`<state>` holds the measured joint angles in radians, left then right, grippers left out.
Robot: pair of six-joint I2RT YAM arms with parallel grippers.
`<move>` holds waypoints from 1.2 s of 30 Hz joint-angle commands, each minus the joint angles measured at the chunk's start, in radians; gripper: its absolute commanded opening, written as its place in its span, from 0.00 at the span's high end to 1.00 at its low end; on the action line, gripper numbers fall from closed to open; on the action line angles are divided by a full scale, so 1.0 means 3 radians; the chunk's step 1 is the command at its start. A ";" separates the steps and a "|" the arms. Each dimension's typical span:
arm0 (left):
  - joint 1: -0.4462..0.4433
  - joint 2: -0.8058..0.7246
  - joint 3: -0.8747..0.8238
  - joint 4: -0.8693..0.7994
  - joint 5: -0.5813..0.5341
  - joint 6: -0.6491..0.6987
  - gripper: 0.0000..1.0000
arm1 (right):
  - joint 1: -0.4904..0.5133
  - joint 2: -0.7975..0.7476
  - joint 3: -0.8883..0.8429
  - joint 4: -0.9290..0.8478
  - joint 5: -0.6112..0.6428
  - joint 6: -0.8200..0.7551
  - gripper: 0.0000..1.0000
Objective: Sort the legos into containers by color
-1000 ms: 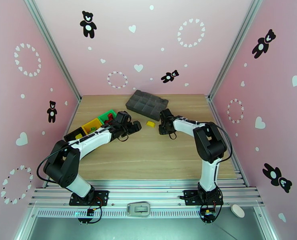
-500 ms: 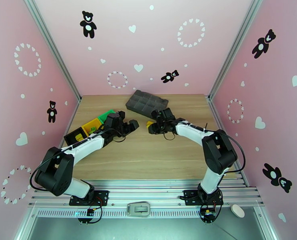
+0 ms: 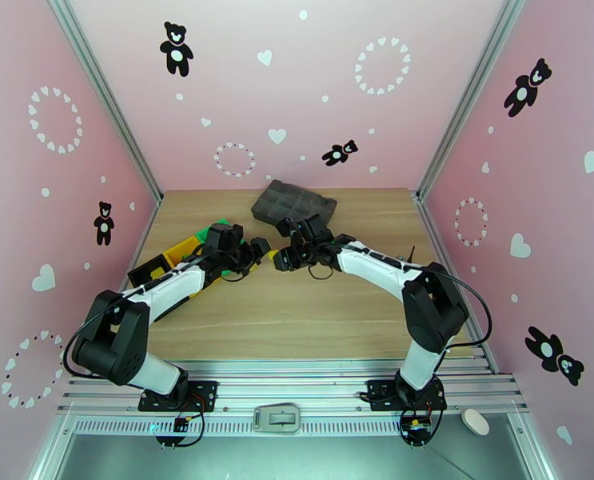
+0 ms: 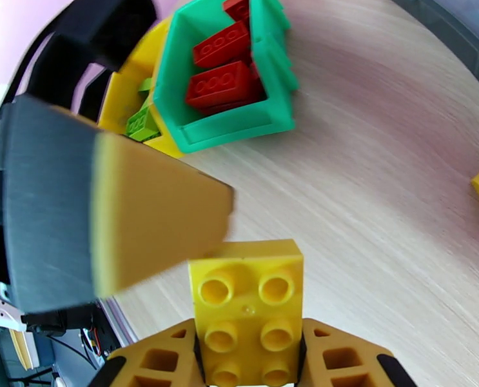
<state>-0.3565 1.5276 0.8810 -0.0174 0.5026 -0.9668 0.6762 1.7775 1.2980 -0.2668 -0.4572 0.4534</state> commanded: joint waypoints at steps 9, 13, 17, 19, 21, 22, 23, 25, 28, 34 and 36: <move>0.0000 0.0013 -0.0196 0.0430 0.0413 -0.0370 0.45 | 0.0113 0.0101 0.0186 -0.0040 0.0162 -0.0055 0.81; -0.0001 -0.0087 -0.0358 0.0474 0.0450 -0.0450 0.53 | 0.0114 0.0112 0.0188 -0.0021 0.0239 -0.0070 0.81; 0.0002 -0.0162 -0.0404 0.0508 0.0498 -0.0515 0.61 | 0.0112 0.0142 0.0201 0.0005 0.0255 -0.0052 0.81; -0.0003 -0.0200 -0.0423 0.0503 0.0504 -0.0525 0.66 | 0.0118 0.0153 0.0207 0.0019 0.0266 -0.0038 0.81; -0.0003 -0.0223 -0.0444 0.0503 0.0508 -0.0535 0.69 | 0.0121 0.0169 0.0209 0.0030 0.0268 -0.0025 0.81; -0.0003 -0.0233 -0.0455 0.0505 0.0512 -0.0540 0.70 | 0.0122 0.0170 0.0209 0.0040 0.0270 -0.0019 0.81; -0.0003 -0.0238 -0.0461 0.0504 0.0513 -0.0545 0.70 | 0.0126 0.0175 0.0213 0.0045 0.0276 -0.0009 0.81; -0.0003 -0.0245 -0.0475 0.0508 0.0508 -0.0546 0.71 | 0.0139 0.0180 0.0214 0.0071 0.0256 0.0007 0.81; -0.0001 -0.0241 -0.0493 0.0518 0.0508 -0.0535 0.77 | 0.0144 0.0191 0.0228 0.0077 0.0223 0.0022 0.81; 0.0039 -0.0297 -0.0508 0.0349 0.0414 -0.0425 0.87 | 0.0141 0.0067 0.0183 0.0030 0.0287 -0.0007 0.61; 0.0121 -0.0365 -0.0539 0.0296 0.0383 -0.0404 0.88 | 0.0132 -0.0020 0.0141 0.0010 0.0335 -0.0023 0.47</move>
<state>-0.3447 1.4628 0.7475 0.1341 0.6174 -1.1088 0.7227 1.8168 1.3258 -0.2882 -0.4076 0.4473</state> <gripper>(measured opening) 0.277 0.496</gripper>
